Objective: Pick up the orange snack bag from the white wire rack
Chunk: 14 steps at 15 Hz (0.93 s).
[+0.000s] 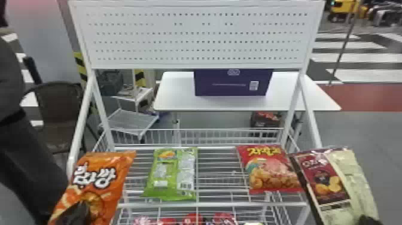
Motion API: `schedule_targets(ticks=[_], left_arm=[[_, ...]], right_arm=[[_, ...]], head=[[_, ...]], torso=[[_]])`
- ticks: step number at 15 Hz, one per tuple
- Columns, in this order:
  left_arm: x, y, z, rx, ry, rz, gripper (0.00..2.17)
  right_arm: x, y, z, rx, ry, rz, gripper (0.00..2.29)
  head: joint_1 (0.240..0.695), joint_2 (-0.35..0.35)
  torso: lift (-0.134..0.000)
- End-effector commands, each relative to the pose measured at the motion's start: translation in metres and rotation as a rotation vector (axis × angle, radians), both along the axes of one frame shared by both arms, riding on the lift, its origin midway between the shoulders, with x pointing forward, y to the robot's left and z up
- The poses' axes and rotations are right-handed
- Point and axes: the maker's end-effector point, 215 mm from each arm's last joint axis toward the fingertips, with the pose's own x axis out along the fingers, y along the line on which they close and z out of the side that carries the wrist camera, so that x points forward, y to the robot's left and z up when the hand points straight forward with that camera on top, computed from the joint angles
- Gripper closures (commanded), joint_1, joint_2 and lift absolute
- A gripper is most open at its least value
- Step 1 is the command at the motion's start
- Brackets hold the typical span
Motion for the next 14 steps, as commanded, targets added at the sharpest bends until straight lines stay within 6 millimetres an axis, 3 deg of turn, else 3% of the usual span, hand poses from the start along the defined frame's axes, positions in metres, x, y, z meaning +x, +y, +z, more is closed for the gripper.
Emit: schedule_targets(ticks=[1,14], left_arm=[[0.0006,0.0013,0.0001,0.003,-0.003,0.003,2.15],[0.0030,-0.0004,0.0020,-0.008,-0.013,0.001,2.15]], right_arm=[[0.0004,0.0009,0.0002,0.003,-0.001,0.000,2.26],[0.0004,-0.0007,-0.0001,0.001,-0.001,-0.002,2.26]], head=[[0.499,0.000],[0.499,0.000]], torso=[[0.000],[0.000]])
